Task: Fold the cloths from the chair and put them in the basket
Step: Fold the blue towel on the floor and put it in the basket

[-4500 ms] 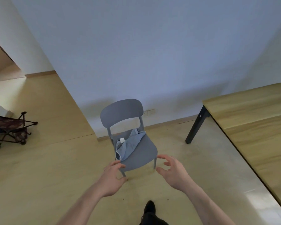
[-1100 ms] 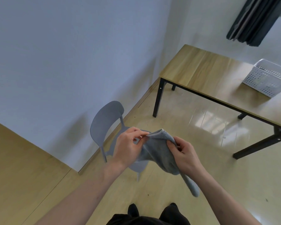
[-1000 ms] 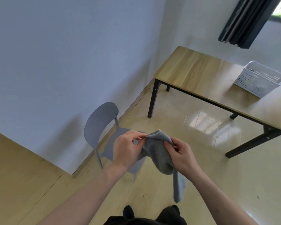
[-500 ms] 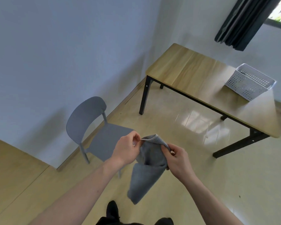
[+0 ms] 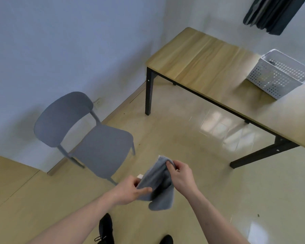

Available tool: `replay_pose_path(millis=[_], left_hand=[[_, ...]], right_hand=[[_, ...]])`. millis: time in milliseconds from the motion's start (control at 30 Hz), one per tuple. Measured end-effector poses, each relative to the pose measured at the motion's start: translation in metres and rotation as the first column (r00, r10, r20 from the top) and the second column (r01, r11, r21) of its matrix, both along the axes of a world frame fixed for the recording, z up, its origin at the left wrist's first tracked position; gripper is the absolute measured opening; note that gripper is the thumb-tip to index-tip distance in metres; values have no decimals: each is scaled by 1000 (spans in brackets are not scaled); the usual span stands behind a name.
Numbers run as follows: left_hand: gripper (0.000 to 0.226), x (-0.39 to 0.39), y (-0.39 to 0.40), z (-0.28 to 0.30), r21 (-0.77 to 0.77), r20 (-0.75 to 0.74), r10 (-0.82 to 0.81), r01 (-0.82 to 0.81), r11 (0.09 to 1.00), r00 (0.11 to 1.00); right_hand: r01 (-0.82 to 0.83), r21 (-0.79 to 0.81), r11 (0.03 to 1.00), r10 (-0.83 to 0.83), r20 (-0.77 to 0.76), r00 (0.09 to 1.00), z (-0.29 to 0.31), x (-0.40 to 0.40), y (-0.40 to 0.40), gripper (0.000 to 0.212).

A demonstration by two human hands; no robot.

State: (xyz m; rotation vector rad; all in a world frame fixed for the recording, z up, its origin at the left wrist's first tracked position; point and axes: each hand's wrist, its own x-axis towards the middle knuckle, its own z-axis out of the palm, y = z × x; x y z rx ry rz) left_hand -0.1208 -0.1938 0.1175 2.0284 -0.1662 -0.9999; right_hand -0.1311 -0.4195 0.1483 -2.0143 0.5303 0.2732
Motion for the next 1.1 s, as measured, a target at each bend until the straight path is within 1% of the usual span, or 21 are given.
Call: replay_pose_path(millis=[100, 167, 233, 300, 333, 400, 467, 533, 567, 600, 667, 700, 733, 800, 867, 900, 967, 1000, 1033, 1067, 1100], left_hand=[[47, 9, -24, -36, 58, -84, -54, 59, 997, 995], [46, 23, -40, -69, 0, -103, -28, 28, 1000, 994], [57, 41, -56, -118, -86, -86, 82, -90, 992, 993], [65, 59, -72, -171, -110, -75, 243, -251, 962, 967], [64, 67, -83, -193, -135, -98, 320, -331, 934, 943], [55, 81, -103, -238, -166, -179, 452, -479, 862, 874], [44, 94, -115, -300, -158, -267, 511, -560, 813, 817], [35, 103, -123, -355, -151, -350, 516, -591, 792, 782], [31, 106, -126, -380, -151, -377, 511, -596, 789, 772], [26, 108, -128, -403, -149, -401, 498, -591, 792, 769], [25, 115, -129, -449, -151, -453, 470, -585, 797, 757], [27, 118, -130, -468, -156, -481, 460, -589, 793, 746], [30, 121, -129, -486, -164, -498, 452, -592, 789, 740], [28, 125, -127, -515, -196, -502, 430, -583, 788, 751], [14, 130, -128, -536, -225, -448, 440, -575, 786, 778], [13, 135, -129, -544, -224, -393, 463, -571, 790, 795], [18, 146, -130, -552, -237, -269, 494, -554, 798, 827], [37, 152, -130, -556, -243, -226, 502, -548, 801, 835], [60, 158, -129, -560, -244, -216, 512, -554, 796, 831], [76, 162, -127, -561, -245, -208, 521, -559, 792, 828], [84, 163, -126, -561, -252, -181, 523, -554, 794, 833]], right_hand=[[17, -54, 998, -18, -12, 1000, -50, 7, -37, 45], [59, -75, 995, -60, -10, 998, -90, 14, -59, 42], [130, -107, 986, -127, 33, 991, -135, 22, -75, 29], [199, -100, 975, -191, 90, 978, -186, 25, -83, 8], [207, -85, 975, -199, 92, 976, -214, 23, -84, 7], [133, -50, 990, -132, 33, 991, -277, 13, -80, 17], [-76, -4, 997, 75, -92, 993, -339, -2, -70, 32], [-294, 66, 954, 301, -214, 929, -400, -14, -57, 51], [-367, 93, 925, 379, -247, 892, -429, -18, -52, 62], [-410, 110, 905, 424, -265, 866, -457, -19, -47, 73], [-424, 153, 893, 450, -270, 851, -504, -15, -38, 91], [-414, 169, 894, 446, -266, 855, -525, -12, -35, 98], [-405, 179, 897, 439, -255, 861, -544, -7, -31, 99], [-352, 206, 913, 392, -212, 895, -576, 3, -23, 87], [-286, 214, 934, 320, -148, 936, -606, 12, -18, 67], [-273, 182, 945, 294, -102, 950, -621, 15, -18, 55], [-243, 60, 968, 244, -13, 970, -641, 19, -18, 26], [-217, 3, 976, 217, 30, 976, -647, 22, -20, 15], [-190, -32, 981, 192, 65, 979, -652, 24, -22, 20], [-170, -41, 985, 173, 84, 981, -654, 27, -24, 29], [-152, -24, 988, 154, 87, 984, -653, 30, -25, 34]])
